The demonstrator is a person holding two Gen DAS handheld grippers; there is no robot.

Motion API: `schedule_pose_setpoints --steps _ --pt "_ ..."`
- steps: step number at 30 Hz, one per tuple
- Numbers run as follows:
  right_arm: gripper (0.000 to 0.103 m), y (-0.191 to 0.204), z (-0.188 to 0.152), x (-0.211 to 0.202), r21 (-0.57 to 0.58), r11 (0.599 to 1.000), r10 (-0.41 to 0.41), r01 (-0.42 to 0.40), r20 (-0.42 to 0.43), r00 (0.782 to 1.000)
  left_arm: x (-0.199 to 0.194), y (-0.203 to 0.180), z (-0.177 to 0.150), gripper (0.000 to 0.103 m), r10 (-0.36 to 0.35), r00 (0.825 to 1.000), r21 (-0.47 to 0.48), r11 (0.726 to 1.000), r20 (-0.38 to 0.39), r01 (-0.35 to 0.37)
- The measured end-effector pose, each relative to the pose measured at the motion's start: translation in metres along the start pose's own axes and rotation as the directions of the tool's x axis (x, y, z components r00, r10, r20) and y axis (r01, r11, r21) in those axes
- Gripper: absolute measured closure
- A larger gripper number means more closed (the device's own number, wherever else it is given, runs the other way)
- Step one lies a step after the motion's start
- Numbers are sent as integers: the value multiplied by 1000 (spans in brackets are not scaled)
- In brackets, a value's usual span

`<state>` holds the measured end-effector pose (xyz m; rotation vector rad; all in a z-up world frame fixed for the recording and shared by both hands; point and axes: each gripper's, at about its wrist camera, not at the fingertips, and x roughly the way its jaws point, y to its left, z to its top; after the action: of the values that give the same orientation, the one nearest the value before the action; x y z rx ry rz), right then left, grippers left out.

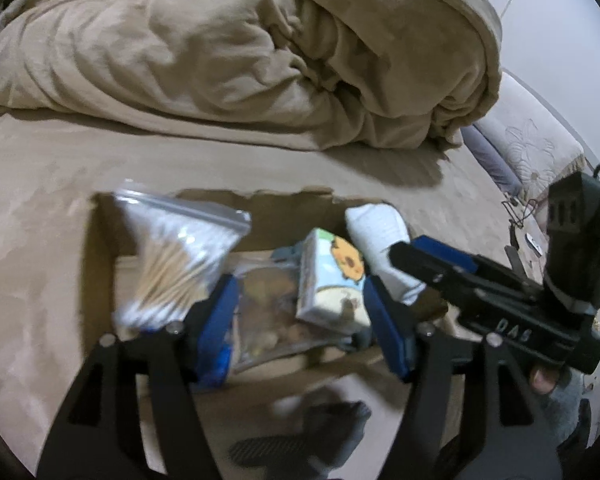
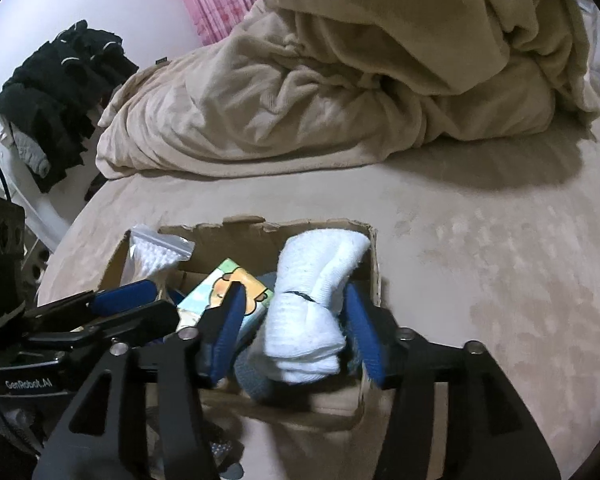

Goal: Organize objects
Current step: 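Place the snack box and white socks into the box, open both grippers, then grasp the grey socks on the bed with the right gripper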

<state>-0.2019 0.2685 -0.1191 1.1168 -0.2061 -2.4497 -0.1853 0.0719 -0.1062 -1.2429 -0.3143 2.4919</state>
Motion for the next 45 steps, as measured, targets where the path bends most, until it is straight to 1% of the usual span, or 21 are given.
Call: schedule_pose_setpoints --steps 7,8,12,18,21,22,23,26,30,32,33,34,45 --pt "44 16 -2 -27 -27 999 -27 28 32 999 -45 4 -12 36 50 997 14 999 57 -51" --pt "42 19 -4 -31 -33 999 -29 31 36 999 -51 4 -14 36 60 996 16 998 63 -62" --pt "39 32 -9 -48 -48 998 -41 43 55 998 -79 5 -24 36 110 989 29 993 100 -113" --pt "36 51 -22 -68 -69 995 -65 69 68 996 -107 10 -41 36 159 979 26 986 127 -164" --pt "36 59 -29 -76 -84 992 -84 90 73 994 -116 15 -50 35 168 978 13 985 125 -171" --pt "36 62 -32 -79 -86 992 -86 93 73 994 -119 16 -54 32 171 977 9 985 125 -173" --pt "36 64 -34 -81 -89 992 -87 93 73 994 -121 18 -57 32 173 977 5 985 127 -175" --pt "35 71 -43 -85 -94 991 -88 95 69 994 -121 24 -66 31 189 975 -12 982 113 -189" --pt "35 79 -56 -87 -99 991 -84 88 48 995 -123 31 -80 31 195 976 -38 981 96 -192" --pt "35 83 -63 -87 -103 991 -81 84 36 996 -122 34 -87 27 206 975 -44 978 85 -203" --pt "35 84 -66 -86 -101 991 -79 82 30 996 -122 36 -91 21 208 975 -52 977 78 -205" --pt "35 84 -69 -85 -99 992 -77 79 23 997 -122 38 -93 20 205 976 -60 978 78 -201" --pt "35 96 -94 -59 -106 993 -58 50 -71 996 -113 52 -117 19 212 976 -73 975 40 -209"
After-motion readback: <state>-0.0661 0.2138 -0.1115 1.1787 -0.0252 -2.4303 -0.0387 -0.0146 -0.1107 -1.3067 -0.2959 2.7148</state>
